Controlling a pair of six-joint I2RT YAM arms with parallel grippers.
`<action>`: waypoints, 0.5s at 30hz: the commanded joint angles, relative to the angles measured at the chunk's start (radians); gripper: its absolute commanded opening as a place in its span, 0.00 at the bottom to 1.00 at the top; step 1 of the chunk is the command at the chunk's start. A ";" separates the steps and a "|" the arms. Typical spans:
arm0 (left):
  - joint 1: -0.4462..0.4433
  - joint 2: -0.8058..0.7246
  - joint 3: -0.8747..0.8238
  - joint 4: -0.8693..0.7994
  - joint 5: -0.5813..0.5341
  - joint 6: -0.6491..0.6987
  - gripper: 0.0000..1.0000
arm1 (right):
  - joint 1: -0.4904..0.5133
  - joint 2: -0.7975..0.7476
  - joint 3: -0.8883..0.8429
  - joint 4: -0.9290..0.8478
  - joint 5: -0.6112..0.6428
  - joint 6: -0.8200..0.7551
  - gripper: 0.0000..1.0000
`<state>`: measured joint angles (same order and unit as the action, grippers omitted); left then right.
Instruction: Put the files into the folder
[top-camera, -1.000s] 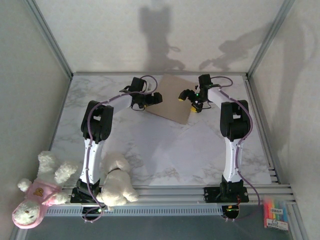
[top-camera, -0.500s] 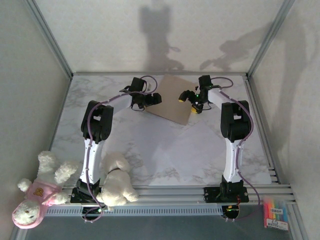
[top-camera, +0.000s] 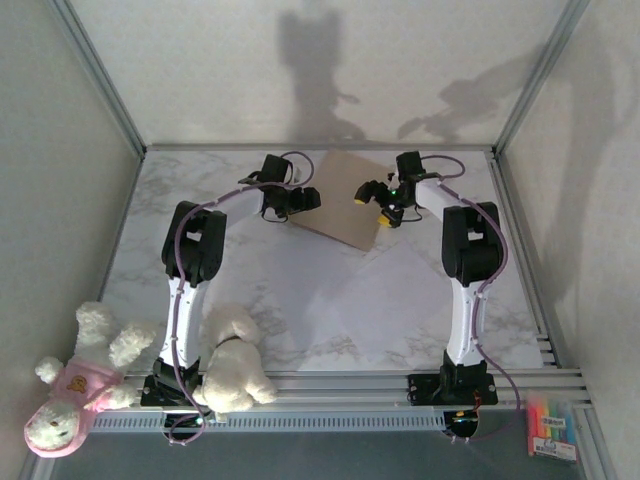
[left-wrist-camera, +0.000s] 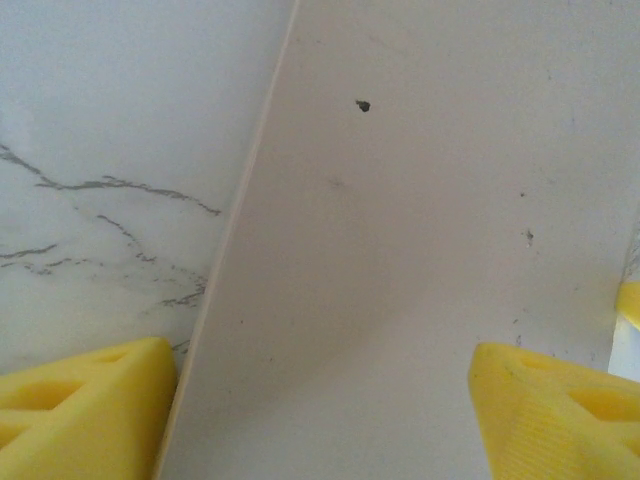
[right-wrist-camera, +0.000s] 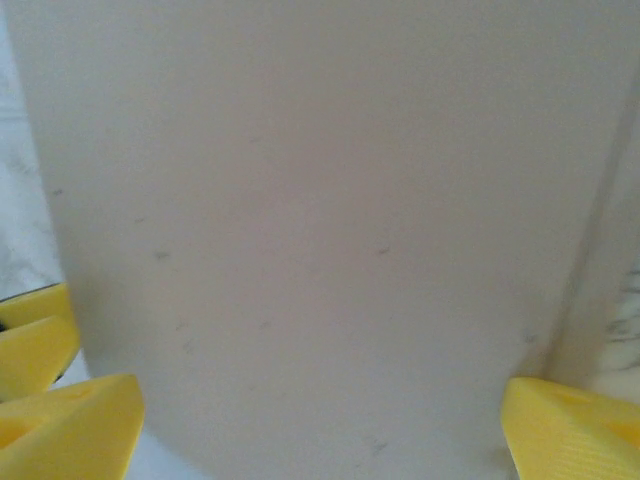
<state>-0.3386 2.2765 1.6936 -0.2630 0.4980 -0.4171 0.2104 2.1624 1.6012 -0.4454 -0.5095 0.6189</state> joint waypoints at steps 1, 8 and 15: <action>-0.008 -0.018 0.026 -0.027 0.011 -0.001 0.77 | 0.017 -0.074 -0.013 0.045 -0.090 0.014 0.93; -0.004 -0.018 0.023 -0.027 0.005 -0.012 0.78 | 0.009 -0.107 -0.023 0.032 -0.084 0.024 0.93; -0.004 -0.012 0.022 -0.029 -0.005 -0.014 0.78 | 0.009 -0.092 -0.022 -0.076 0.016 -0.006 0.93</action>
<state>-0.3393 2.2765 1.6936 -0.2638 0.5007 -0.4202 0.2222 2.0811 1.5879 -0.4740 -0.5289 0.6281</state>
